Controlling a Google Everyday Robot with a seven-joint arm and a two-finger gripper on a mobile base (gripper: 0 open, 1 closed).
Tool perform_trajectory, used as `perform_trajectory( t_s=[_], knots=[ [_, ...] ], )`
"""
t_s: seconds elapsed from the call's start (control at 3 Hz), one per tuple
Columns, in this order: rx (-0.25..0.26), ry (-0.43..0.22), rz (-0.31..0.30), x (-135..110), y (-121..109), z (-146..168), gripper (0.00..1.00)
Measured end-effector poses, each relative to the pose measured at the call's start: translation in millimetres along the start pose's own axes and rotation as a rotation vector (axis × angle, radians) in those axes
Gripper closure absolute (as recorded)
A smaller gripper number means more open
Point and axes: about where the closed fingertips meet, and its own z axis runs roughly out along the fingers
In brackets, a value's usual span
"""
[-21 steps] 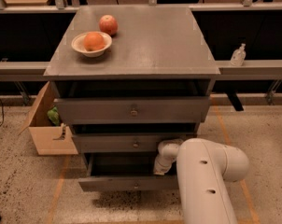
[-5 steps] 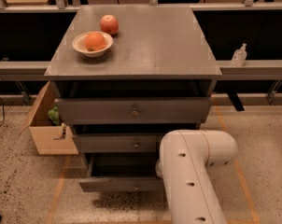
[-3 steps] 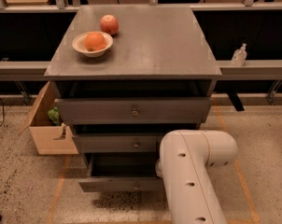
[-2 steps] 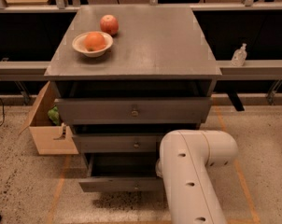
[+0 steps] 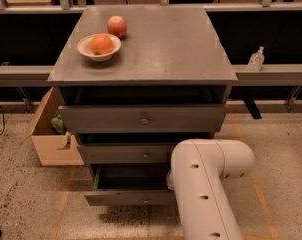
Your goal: Open bottom drawer
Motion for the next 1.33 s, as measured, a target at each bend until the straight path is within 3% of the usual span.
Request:
perform_trajectory(
  t_s=[0.67, 1.0, 1.33],
  knots=[
    [0.000, 0.000, 0.000, 0.0, 0.0, -0.1, 1.00],
    [0.000, 0.000, 0.000, 0.0, 0.0, -0.1, 0.85],
    [0.000, 0.000, 0.000, 0.0, 0.0, -0.1, 0.86]
  ],
)
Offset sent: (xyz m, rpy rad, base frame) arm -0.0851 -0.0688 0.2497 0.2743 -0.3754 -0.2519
